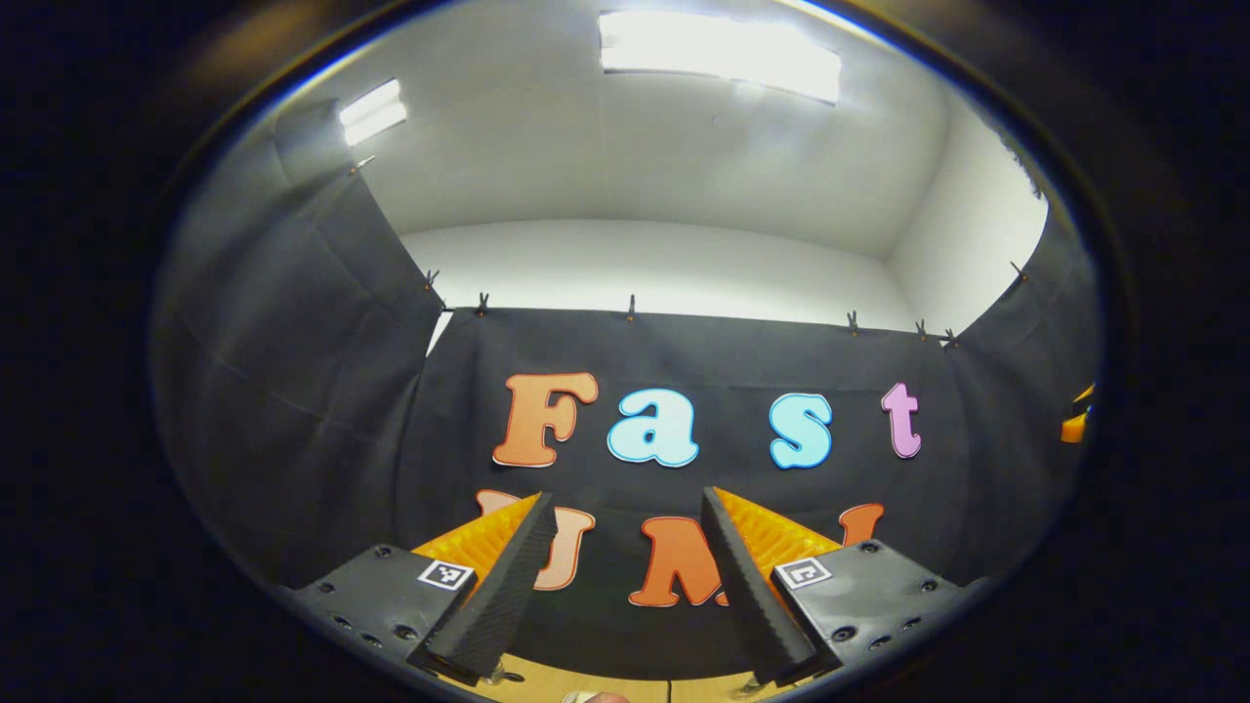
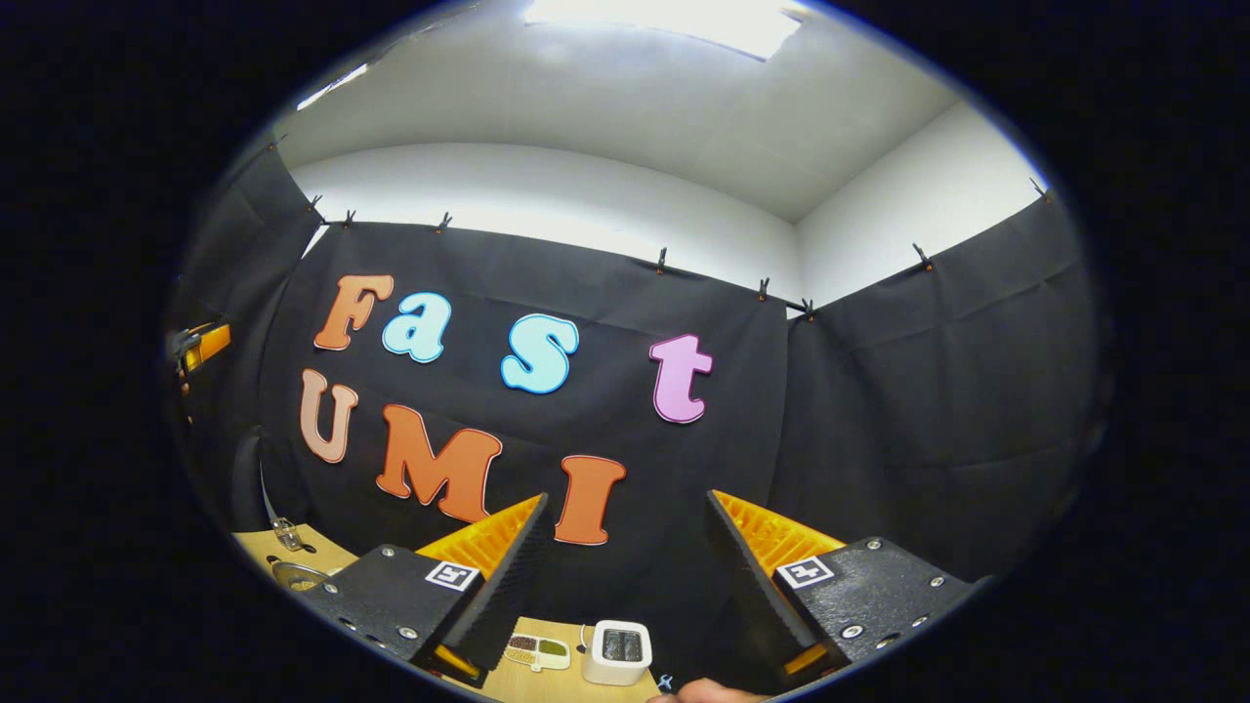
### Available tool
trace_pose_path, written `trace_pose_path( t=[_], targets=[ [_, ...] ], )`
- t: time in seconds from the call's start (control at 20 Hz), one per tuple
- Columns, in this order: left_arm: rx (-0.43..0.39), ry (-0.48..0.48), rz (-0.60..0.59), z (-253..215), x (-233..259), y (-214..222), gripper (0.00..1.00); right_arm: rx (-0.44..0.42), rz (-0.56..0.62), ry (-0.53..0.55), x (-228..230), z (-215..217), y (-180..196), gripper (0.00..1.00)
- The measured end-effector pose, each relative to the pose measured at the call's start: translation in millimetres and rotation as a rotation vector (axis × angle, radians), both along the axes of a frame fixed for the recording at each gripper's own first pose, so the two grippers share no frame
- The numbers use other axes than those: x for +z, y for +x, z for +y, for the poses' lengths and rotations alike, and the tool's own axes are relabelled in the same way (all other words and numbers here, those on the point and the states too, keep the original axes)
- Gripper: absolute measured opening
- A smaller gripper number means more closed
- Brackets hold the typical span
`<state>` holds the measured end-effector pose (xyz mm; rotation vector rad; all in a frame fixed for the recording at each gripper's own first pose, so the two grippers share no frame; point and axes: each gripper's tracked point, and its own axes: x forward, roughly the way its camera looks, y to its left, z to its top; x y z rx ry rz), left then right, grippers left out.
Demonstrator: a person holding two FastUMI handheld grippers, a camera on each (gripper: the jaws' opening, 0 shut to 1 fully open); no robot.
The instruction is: First push the handle of the pot to place it horizontally, then grasp the pot with both hands and set it on the induction cooktop.
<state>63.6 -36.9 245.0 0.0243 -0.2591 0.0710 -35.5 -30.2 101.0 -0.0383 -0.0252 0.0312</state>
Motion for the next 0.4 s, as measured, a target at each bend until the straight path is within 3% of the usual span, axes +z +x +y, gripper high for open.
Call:
trace_pose_path(
  t=[0.4],
  targets=[
    [0.051,-0.022,-0.038,38,10,-13,0.96,0.024,-0.028,0.026,11,18,10,0.95]
  ],
)
